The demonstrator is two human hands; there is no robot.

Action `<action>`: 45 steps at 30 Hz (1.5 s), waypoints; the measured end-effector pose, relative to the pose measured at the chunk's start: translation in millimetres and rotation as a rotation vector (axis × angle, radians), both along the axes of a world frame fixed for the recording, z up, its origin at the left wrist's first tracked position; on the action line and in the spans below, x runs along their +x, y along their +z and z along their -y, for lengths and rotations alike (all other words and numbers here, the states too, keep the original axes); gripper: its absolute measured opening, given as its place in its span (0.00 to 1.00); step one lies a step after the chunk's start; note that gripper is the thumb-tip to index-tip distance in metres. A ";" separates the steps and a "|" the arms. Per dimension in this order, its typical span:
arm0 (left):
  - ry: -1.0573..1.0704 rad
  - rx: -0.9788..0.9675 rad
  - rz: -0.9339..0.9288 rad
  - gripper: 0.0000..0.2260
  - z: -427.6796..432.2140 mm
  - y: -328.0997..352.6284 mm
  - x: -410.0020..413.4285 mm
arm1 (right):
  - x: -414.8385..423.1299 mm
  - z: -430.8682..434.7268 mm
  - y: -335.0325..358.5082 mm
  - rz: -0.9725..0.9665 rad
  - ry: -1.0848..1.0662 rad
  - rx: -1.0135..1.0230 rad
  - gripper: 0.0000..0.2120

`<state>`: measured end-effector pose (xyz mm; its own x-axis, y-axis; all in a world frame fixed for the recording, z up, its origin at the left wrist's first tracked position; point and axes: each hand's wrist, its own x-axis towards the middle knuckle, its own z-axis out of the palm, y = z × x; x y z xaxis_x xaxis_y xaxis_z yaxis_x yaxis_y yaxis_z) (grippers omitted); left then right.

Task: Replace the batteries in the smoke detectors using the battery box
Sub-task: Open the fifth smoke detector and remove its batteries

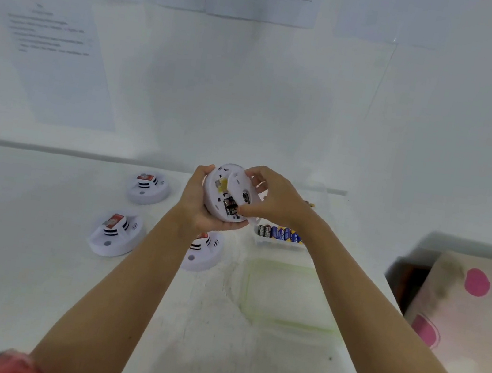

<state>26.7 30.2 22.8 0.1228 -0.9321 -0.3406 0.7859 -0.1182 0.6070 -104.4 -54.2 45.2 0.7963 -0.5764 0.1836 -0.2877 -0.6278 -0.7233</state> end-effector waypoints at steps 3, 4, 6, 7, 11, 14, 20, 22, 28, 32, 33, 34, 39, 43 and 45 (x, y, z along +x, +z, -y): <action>0.042 0.025 0.000 0.23 -21.8 -5.1 8.1 | 2.6 -22.4 -3.7 -0.044 0.089 0.056 0.30; 0.054 0.028 0.002 0.24 -29.2 -6.9 11.4 | 3.9 -30.8 -5.5 -0.074 0.121 0.058 0.30; 0.085 0.032 0.014 0.23 -43.5 -10.0 17.4 | 6.9 -47.8 -7.9 -0.156 0.184 0.048 0.30; 0.103 0.029 0.013 0.22 -50.2 -11.2 19.9 | 8.5 -56.0 -9.1 -0.204 0.215 0.043 0.29; 0.131 0.043 0.038 0.21 -76.7 -16.1 28.3 | 13.3 -86.6 -18.1 -0.301 0.263 0.009 0.29; 0.101 0.060 0.059 0.23 -96.0 -25.4 35.0 | 11.7 -107.8 -27.8 -0.301 0.233 0.006 0.31; 0.097 0.125 0.014 0.22 -128.4 -45.9 41.8 | 6.3 -134.9 -57.9 -0.438 0.164 -0.064 0.35; 0.121 0.137 -0.010 0.20 -134.7 -50.9 43.3 | 5.7 -140.5 -66.0 -0.489 0.156 -0.097 0.36; 0.145 0.133 -0.020 0.19 -139.0 -54.7 46.1 | 8.4 -143.1 -79.7 -0.610 0.109 -0.143 0.33; 0.142 0.117 -0.014 0.20 -135.5 -51.8 42.3 | 4.5 -141.4 -70.9 -0.526 0.039 -0.025 0.29; 0.139 0.109 -0.015 0.20 -133.7 -50.3 41.0 | 3.6 -141.6 -64.7 -0.417 -0.014 0.018 0.25; 0.135 0.096 -0.023 0.20 -131.2 -48.4 39.4 | 3.8 -142.0 -57.5 -0.281 -0.080 0.036 0.20; 0.082 0.025 -0.032 0.21 -107.0 -31.5 20.3 | 16.1 -147.3 -32.5 0.070 -0.258 0.058 0.12; 0.063 0.006 -0.064 0.21 -74.4 -20.7 -0.3 | 18.0 -141.7 -31.4 0.164 -0.336 0.117 0.17; 0.064 -0.018 -0.068 0.21 -56.4 -16.7 -9.4 | 12.5 -128.4 -27.7 0.187 -0.388 0.120 0.15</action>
<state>17.4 86.6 6.1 0.1596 -0.9293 -0.3330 0.8307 -0.0557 0.5539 -91.9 74.2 17.5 0.4762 -0.8521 0.2171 -0.3430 -0.4073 -0.8464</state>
